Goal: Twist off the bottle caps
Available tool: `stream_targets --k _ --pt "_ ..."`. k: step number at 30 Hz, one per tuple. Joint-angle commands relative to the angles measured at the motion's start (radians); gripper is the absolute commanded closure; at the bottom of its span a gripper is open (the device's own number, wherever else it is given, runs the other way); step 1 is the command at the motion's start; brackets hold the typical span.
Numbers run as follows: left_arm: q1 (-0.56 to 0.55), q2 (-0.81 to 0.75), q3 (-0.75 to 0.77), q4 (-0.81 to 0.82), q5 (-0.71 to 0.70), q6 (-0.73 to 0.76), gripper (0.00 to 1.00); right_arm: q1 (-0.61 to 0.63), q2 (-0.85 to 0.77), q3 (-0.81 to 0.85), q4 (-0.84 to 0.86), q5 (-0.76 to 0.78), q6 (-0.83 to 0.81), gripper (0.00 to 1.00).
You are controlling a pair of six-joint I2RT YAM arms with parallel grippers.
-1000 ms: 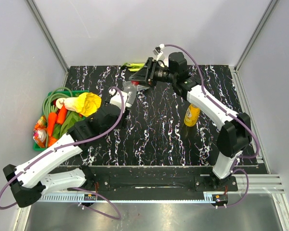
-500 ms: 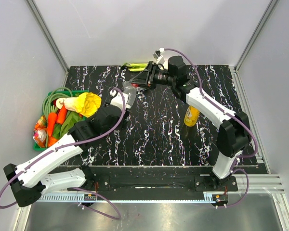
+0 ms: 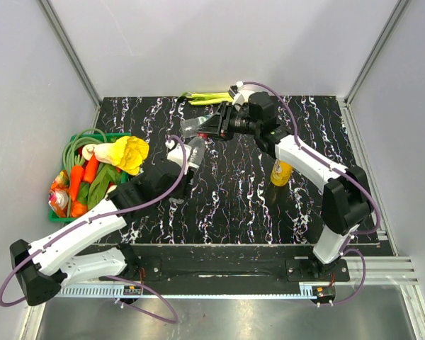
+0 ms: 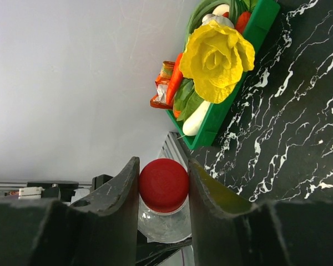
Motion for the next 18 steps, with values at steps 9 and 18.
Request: stream_targets --k 9,18 --pt "0.160 -0.041 -0.156 0.330 0.505 -0.107 0.84 0.010 -0.134 -0.053 0.063 -0.063 -0.084 1.00" --pt "0.282 -0.103 -0.231 0.550 0.869 -0.191 0.84 0.004 -0.153 -0.065 0.083 -0.121 -0.112 1.00"
